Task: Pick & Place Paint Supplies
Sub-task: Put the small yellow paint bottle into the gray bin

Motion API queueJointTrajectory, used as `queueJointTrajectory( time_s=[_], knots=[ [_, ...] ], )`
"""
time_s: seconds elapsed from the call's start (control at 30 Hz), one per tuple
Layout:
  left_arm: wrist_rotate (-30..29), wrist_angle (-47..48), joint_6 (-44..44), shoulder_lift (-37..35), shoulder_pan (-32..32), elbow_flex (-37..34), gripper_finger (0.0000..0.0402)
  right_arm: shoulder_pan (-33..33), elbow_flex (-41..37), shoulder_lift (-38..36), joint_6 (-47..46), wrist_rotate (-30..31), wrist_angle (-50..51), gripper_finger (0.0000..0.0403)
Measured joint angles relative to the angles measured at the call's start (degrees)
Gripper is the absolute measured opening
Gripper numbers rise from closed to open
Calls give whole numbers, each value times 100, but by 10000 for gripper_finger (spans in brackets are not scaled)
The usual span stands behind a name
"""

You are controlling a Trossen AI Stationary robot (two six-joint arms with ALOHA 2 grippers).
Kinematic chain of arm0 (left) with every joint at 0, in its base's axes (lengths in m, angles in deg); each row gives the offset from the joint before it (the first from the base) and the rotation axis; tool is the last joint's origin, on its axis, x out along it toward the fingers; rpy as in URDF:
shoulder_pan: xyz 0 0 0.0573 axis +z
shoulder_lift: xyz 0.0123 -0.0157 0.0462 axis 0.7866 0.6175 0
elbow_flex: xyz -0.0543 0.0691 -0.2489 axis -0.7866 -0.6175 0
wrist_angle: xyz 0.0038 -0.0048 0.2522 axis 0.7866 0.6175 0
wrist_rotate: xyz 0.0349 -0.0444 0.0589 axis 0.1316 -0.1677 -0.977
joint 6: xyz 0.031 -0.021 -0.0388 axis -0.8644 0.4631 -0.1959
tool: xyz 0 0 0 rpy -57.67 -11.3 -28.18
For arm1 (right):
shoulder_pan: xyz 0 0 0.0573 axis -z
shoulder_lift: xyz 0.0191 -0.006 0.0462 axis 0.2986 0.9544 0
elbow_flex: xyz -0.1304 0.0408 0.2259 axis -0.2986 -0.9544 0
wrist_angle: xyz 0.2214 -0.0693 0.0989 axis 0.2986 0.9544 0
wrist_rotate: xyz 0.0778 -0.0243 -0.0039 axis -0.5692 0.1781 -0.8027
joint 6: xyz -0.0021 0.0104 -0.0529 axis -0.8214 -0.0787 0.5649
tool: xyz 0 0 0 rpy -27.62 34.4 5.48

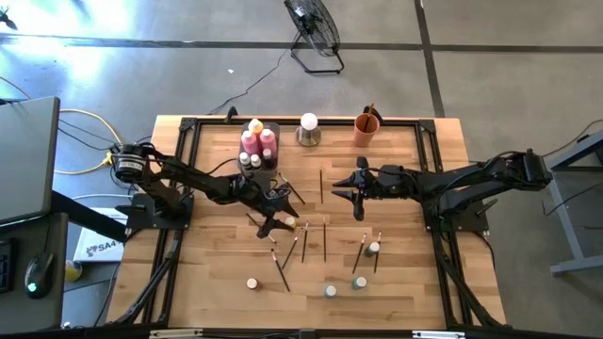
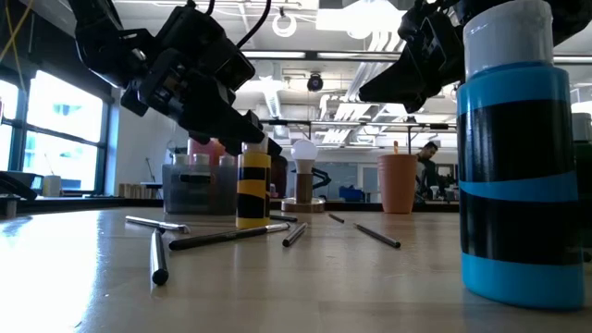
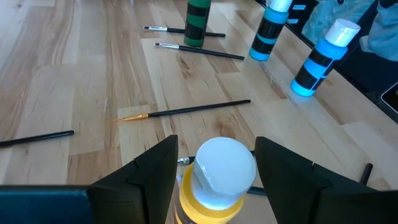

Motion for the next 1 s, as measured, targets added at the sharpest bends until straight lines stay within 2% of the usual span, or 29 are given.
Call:
queueJointTrajectory(
  time_s=[0.3, 0.67, 1.0],
  knots=[
    [57, 4, 0, 0, 0, 0, 209, 0, 0, -1, 0, 2, 0, 91],
    [40, 45, 0, 0, 0, 0, 142, 2, 0, -1, 0, 2, 0, 91],
    [9, 42, 151, 0, 0, 0, 135, 2, 0, -1, 0, 2, 2, 91]
  ],
)
